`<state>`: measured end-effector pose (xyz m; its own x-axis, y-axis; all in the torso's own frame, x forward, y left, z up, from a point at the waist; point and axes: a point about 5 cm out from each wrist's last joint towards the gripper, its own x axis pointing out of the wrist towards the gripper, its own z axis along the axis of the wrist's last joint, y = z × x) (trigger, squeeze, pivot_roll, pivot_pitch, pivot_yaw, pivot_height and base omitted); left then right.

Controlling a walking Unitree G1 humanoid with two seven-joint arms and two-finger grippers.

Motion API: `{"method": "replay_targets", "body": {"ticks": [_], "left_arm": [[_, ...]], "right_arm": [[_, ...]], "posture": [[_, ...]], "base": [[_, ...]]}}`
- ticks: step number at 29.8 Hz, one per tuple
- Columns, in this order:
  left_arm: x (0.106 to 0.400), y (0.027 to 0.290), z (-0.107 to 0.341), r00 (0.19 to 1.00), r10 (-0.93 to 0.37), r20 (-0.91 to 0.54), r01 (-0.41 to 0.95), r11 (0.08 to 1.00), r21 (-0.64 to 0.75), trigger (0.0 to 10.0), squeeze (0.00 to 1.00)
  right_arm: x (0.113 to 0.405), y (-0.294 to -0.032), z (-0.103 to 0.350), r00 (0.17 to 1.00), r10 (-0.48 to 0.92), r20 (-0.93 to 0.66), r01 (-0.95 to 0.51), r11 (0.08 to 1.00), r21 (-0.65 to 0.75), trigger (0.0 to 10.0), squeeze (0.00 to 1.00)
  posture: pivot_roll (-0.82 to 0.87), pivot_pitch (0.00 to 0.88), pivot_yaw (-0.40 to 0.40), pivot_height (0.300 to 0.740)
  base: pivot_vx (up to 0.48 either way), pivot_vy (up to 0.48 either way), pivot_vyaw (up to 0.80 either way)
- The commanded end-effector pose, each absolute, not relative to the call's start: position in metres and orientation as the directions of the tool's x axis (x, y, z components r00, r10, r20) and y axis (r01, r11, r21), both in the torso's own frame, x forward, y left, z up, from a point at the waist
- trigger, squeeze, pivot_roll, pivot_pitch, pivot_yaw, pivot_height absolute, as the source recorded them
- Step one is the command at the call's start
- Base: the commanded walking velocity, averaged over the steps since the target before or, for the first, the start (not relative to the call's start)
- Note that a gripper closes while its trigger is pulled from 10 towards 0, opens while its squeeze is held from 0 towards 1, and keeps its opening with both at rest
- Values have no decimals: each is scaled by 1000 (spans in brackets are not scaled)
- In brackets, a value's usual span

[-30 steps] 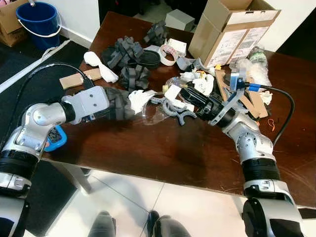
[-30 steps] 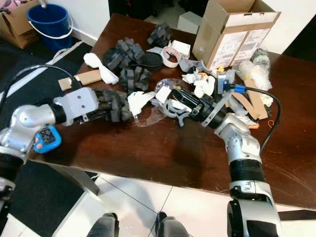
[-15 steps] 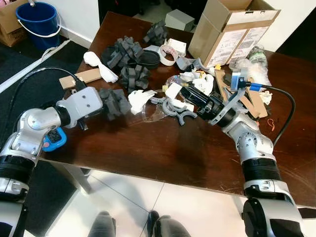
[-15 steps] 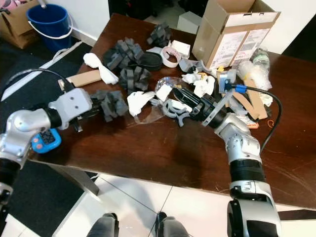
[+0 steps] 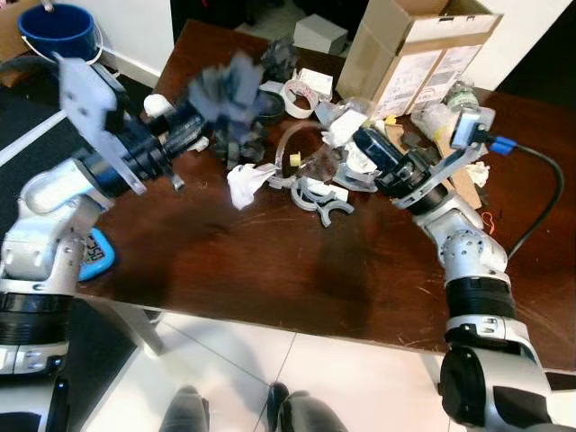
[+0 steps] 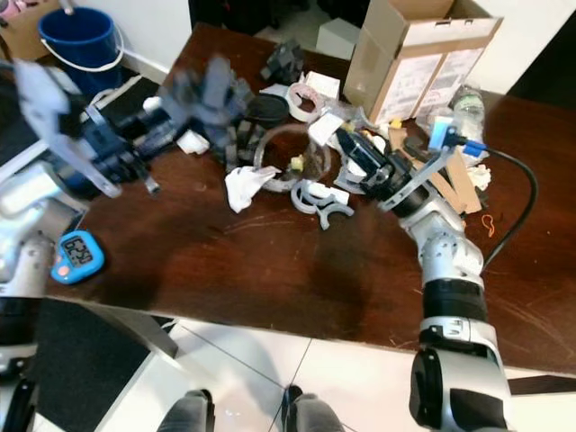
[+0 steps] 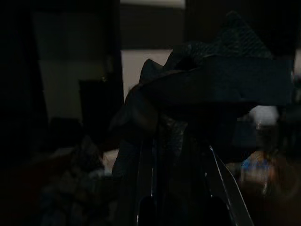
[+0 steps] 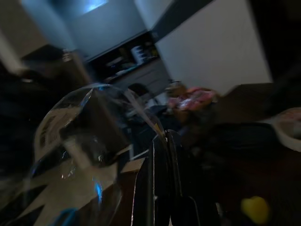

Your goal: Picking trash to rubbish bin

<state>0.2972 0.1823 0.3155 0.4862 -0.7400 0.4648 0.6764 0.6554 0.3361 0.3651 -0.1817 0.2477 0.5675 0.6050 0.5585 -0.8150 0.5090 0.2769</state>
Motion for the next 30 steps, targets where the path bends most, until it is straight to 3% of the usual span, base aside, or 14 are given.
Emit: {"method": "replay_targets", "body": {"ticks": [1,9,14,18,21,30], "left_arm": [[289,177,315,484,-709,513,691,669,272,10000,0],[283,175,286,602,-618,505,673,733,94,10000,0],[267,166,256,686,-545,481,644,763,-54,10000,0],[264,162,250,708,-538,458,643,759,-101,10000,0],[261,153,238,724,-547,420,650,744,-152,10000,0],[257,137,233,708,-581,402,683,707,-181,10000,0]], "right_arm": [[371,-191,243,647,524,554,-749,575,329,10000,0],[374,-200,239,690,451,566,-707,590,391,10000,0],[374,-217,231,708,362,607,-693,524,496,10000,0],[374,-213,225,713,383,587,-692,518,502,10000,0],[371,-196,213,685,489,540,-727,511,458,10000,0],[368,-182,198,674,562,480,-739,502,450,10000,0]], "posture": [[241,178,-119,740],[254,162,-120,740],[275,156,-119,740],[281,157,-116,740],[281,156,-115,740],[267,160,-116,740]], "base": [[0,0,0],[0,0,0],[0,0,0],[0,0,0],[0,0,0],[-270,0,0]]}}
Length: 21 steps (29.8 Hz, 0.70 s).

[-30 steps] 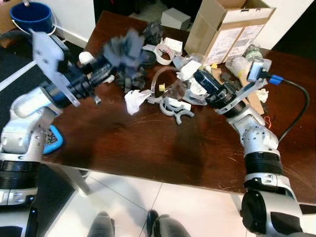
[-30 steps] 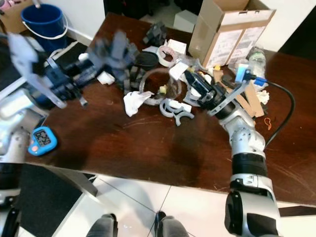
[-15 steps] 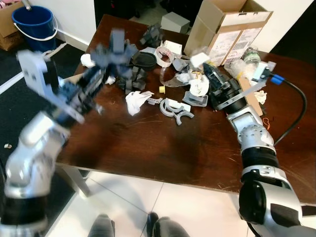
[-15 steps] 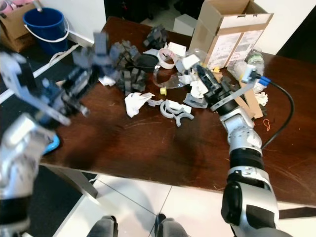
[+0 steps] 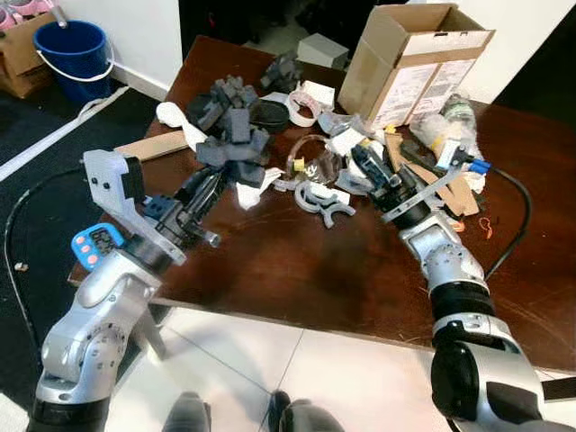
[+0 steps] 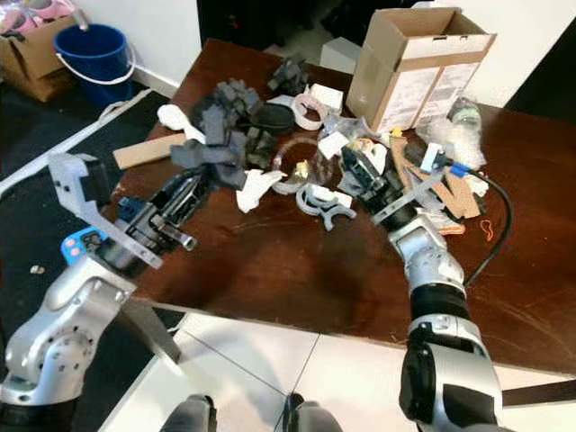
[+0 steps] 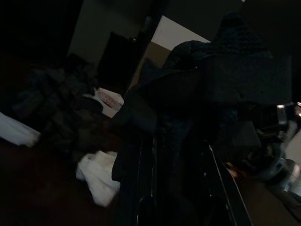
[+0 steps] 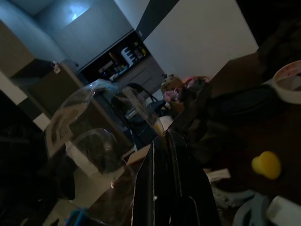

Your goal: Picking trash to rubbish bin

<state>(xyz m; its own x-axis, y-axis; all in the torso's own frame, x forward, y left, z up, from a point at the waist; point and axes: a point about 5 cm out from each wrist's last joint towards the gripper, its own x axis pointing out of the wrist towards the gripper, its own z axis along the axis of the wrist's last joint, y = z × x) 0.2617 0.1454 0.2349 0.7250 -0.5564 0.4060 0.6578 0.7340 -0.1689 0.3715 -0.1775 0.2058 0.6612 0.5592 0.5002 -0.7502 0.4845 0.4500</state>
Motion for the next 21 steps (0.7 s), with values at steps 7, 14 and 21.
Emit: {"method": "replay_targets", "body": {"ticks": [7,14,21], "left_arm": [[255,135,226,710,-591,383,688,698,-198,10000,0],[256,129,225,698,-609,376,702,684,-197,10000,0],[256,129,214,706,-615,352,701,677,-223,10000,0]], "right_arm": [[368,-187,195,688,548,476,-726,508,464,10000,0],[366,-185,196,663,567,489,-749,489,447,10000,0],[361,-184,194,628,605,489,-777,461,428,10000,0]], "posture": [[263,150,-111,740],[261,140,-108,740],[263,147,-107,740]], "base": [[-299,0,0],[-309,0,0],[-310,0,0]]}}
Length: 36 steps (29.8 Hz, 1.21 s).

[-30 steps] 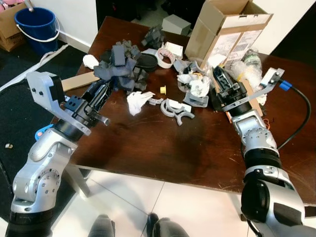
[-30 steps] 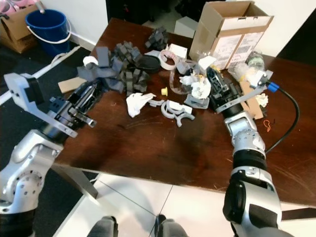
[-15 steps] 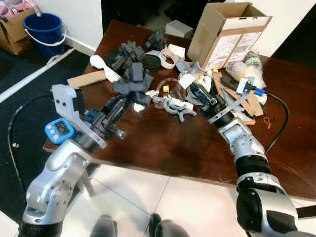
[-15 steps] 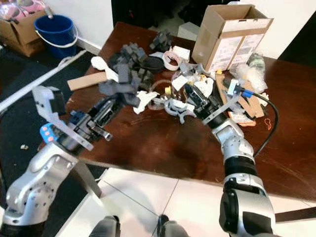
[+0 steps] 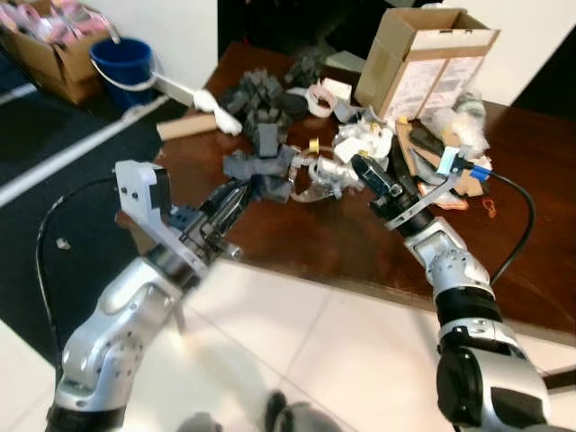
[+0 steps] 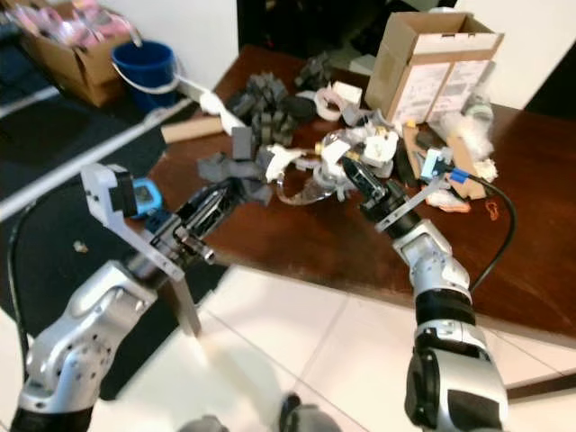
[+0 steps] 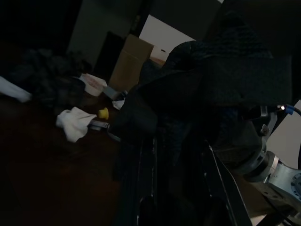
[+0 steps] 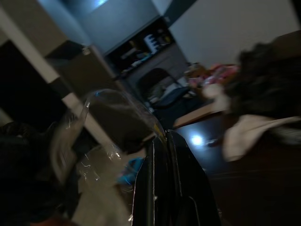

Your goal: Picking trash to rubbish bin

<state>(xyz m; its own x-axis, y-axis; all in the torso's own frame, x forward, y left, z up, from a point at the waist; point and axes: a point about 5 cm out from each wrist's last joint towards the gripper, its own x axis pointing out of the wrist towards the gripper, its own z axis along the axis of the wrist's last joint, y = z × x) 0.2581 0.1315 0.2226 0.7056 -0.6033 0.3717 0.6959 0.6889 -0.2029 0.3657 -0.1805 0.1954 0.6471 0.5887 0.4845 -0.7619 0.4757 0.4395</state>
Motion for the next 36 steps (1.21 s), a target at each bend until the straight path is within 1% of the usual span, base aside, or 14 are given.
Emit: {"method": "replay_targets", "body": {"ticks": [1,12,14,19,22,25,27,28,29,31,32,34,35,36], "left_arm": [[256,129,214,706,-615,352,701,677,-223,10000,0],[251,131,176,718,-655,236,696,660,-284,10000,0],[248,137,154,735,-658,162,671,673,-313,10000,0],[246,142,136,744,-660,105,651,681,-334,10000,0],[237,154,95,753,-657,-35,602,710,-365,10000,0],[223,179,43,776,-602,-188,495,767,-409,10000,0],[223,183,39,786,-585,-200,474,778,-413,10000,0],[220,197,24,820,-517,-247,386,817,-427,10000,0],[220,197,24,820,-517,-247,386,817,-427,10000,0],[214,213,5,847,-428,-315,268,856,-441,10000,0],[214,213,5,847,-428,-315,268,856,-441,10000,0],[201,234,-18,858,-297,-420,98,896,-433,10000,0],[201,234,-18,858,-297,-420,98,896,-433,10000,0],[189,244,-31,849,-212,-484,-12,908,-419,10000,0]], "right_arm": [[361,-184,194,628,605,489,-777,461,428,10000,0],[338,-193,184,486,725,488,-870,345,354,10000,0],[327,-195,175,436,774,459,-889,292,352,10000,0],[322,-194,167,413,804,429,-895,269,357,10000,0],[314,-183,137,400,884,242,-878,293,380,10000,0],[307,-175,75,481,868,-128,-772,487,409,10000,0],[306,-175,68,492,854,-168,-753,515,410,10000,0],[302,-175,49,544,799,-256,-669,598,441,10000,0],[302,-175,49,544,799,-256,-669,598,441,10000,0],[297,-176,29,603,714,-355,-551,695,462,10000,0],[297,-176,29,603,714,-355,-551,695,462,10000,0],[286,-180,4,657,570,-494,-382,816,434,10000,0],[286,-180,4,657,570,-494,-382,816,434,10000,0],[275,-184,-11,670,473,-572,-271,873,405,10000,0]], "posture": [[263,147,-107,740],[253,152,-99,740],[249,151,-98,740],[246,151,-97,740],[242,151,-96,740],[235,149,-99,740],[235,149,-99,740],[235,149,-99,740],[235,149,-99,740],[239,149,-105,740],[239,149,-105,740],[235,144,-105,740],[235,144,-105,740],[235,141,-106,740]], "base": [[-307,0,0],[-309,0,0],[-309,0,0],[-309,0,0],[-299,0,0],[0,0,0],[0,0,0],[0,0,0],[0,0,0],[0,0,0],[0,0,0],[0,0,0],[0,0,0],[0,0,0]]}}
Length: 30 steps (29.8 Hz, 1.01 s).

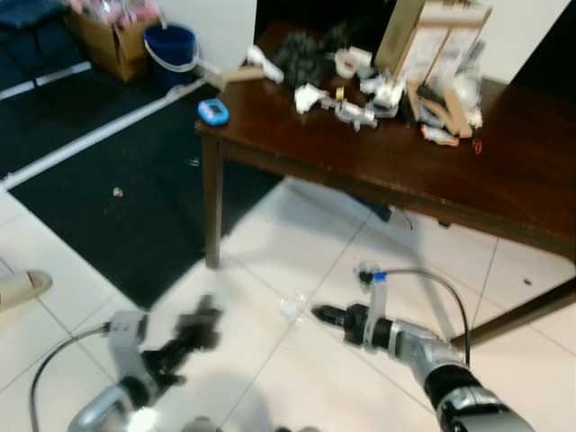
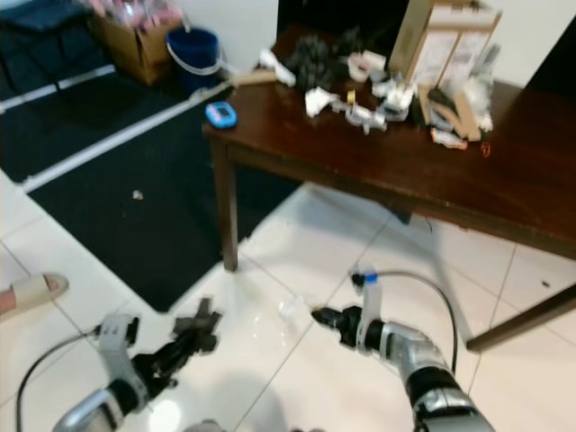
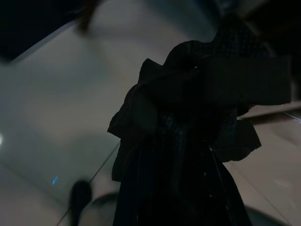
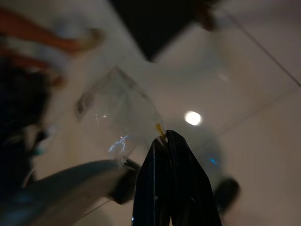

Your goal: Picking trash to rubbish bin

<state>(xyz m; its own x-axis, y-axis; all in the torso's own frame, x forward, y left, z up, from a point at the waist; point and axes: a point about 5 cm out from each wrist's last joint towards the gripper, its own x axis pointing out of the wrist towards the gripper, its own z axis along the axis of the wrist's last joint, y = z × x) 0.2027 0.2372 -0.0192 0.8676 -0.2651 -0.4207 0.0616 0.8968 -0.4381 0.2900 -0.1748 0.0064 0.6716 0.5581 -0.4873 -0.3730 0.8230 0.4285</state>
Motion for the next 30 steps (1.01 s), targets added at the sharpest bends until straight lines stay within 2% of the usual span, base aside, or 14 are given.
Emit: {"method": "replay_targets", "body": {"ticks": [1,2,4,5,6,8,15,16,17,18,19,20,22,30], "left_arm": [[181,251,-40,837,-159,-523,-80,911,-405,10000,0],[181,251,-40,837,-159,-523,-80,911,-405,10000,0],[147,259,-66,747,-32,-664,-250,912,-326,10000,0],[135,259,-73,712,-6,-702,-293,906,-305,10000,0],[135,259,-73,712,-6,-702,-293,906,-305,10000,0],[114,257,-85,638,45,-769,-370,893,-255,10000,0],[114,257,-85,638,45,-769,-370,893,-255,10000,0],[108,256,-88,615,62,-786,-394,887,-239,10000,0],[95,258,-95,537,144,-831,-460,876,-145,10000,0],[95,258,-95,537,144,-831,-460,876,-145,10000,0],[89,259,-97,489,210,-847,-501,862,-75,10000,0],[89,259,-97,489,210,-847,-501,862,-75,10000,0],[87,262,-98,440,282,-853,-524,851,11,10000,0],[106,242,-100,468,226,-854,-396,918,26,10000,0]], "right_arm": [[268,-187,-21,669,408,-621,-203,904,376,10000,0],[268,-187,-21,669,408,-621,-203,904,376,10000,0],[242,-195,-44,648,260,-715,-20,945,326,10000,0],[234,-197,-51,638,218,-738,34,950,309,10000,0],[234,-197,-51,638,218,-738,34,950,309,10000,0],[217,-200,-63,605,144,-783,138,949,282,10000,0],[217,-200,-63,605,144,-783,138,949,282,10000,0],[212,-201,-66,591,121,-798,167,949,267,10000,0],[194,-199,-77,527,90,-845,163,965,205,10000,0],[194,-199,-77,527,90,-845,163,965,205,10000,0],[181,-195,-84,471,83,-878,102,984,148,10000,0],[181,-195,-84,471,83,-878,102,984,148,10000,0],[171,-190,-90,415,97,-905,-15,995,100,10000,0],[182,-203,-83,449,36,-893,16,999,48,10000,0]], "posture": [[235,141,-106,740],[235,141,-106,740],[233,139,-106,740],[233,139,-106,740],[233,139,-106,740],[226,130,-104,740],[226,130,-104,740],[226,130,-104,740],[236,118,-126,740],[236,118,-126,740],[230,118,-130,740],[230,118,-130,740],[224,109,-135,740],[180,79,-133,740]], "base": [[0,0,0],[0,0,0],[0,0,0],[0,0,0],[0,0,0],[0,0,0],[0,0,0],[0,0,0],[0,0,0],[0,0,0],[0,0,-450],[0,0,-450],[0,0,-800],[0,0,-800]]}}
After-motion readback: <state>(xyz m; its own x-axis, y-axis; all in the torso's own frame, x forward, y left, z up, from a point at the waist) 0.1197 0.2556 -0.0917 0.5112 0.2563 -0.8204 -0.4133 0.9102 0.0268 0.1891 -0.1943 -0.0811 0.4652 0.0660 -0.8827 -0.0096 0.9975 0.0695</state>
